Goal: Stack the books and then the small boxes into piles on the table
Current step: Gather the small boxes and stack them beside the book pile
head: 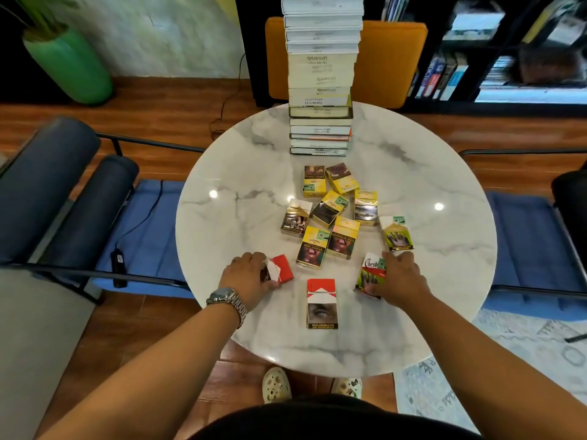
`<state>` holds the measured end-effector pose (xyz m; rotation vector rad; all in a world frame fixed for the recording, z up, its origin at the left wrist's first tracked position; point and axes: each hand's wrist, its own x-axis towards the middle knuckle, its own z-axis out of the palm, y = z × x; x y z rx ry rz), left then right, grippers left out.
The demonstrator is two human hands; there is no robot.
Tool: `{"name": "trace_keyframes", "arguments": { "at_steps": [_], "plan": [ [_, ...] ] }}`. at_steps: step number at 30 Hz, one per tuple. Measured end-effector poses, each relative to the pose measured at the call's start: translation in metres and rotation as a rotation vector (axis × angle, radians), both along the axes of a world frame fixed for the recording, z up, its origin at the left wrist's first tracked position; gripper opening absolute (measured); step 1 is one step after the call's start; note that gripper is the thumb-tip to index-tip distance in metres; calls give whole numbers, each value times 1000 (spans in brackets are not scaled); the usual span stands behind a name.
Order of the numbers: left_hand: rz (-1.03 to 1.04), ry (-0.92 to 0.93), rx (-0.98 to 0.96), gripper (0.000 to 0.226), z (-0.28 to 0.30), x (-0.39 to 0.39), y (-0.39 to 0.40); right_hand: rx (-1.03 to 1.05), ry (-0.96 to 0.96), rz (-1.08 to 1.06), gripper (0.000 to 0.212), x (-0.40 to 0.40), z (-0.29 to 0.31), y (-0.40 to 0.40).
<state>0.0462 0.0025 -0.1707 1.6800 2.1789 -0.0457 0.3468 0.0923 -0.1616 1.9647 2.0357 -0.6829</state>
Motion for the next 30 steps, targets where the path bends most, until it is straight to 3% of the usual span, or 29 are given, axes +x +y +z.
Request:
{"name": "trace_keyframes", "arguments": {
  "at_steps": [5, 10, 14, 18, 22, 28, 30],
  "plan": [
    [100, -10, -100, 81, 4, -3, -20, -102, 38, -70, 94, -2, 5, -9],
    [231, -48, -99, 84, 11, -1, -34, -122, 197, -144, 76, -4, 11, -19],
    [321, -149, -61, 60, 16, -2, -41, 22, 444, -312, 33, 8, 29, -11],
    [457, -320, -12, 40, 21, -3, -48, 51, 733, -382, 18, -4, 61, -9],
    [567, -438, 19, 38, 27, -1, -58, -126, 758, -199, 15, -37, 76, -24],
    [731, -713, 107, 21, 34, 6, -68, -281, 711, -237, 21, -63, 59, -33],
    [730, -769, 114, 24, 37, 14, -69, -299, 691, -242, 19, -66, 54, -33]
  ]
}}
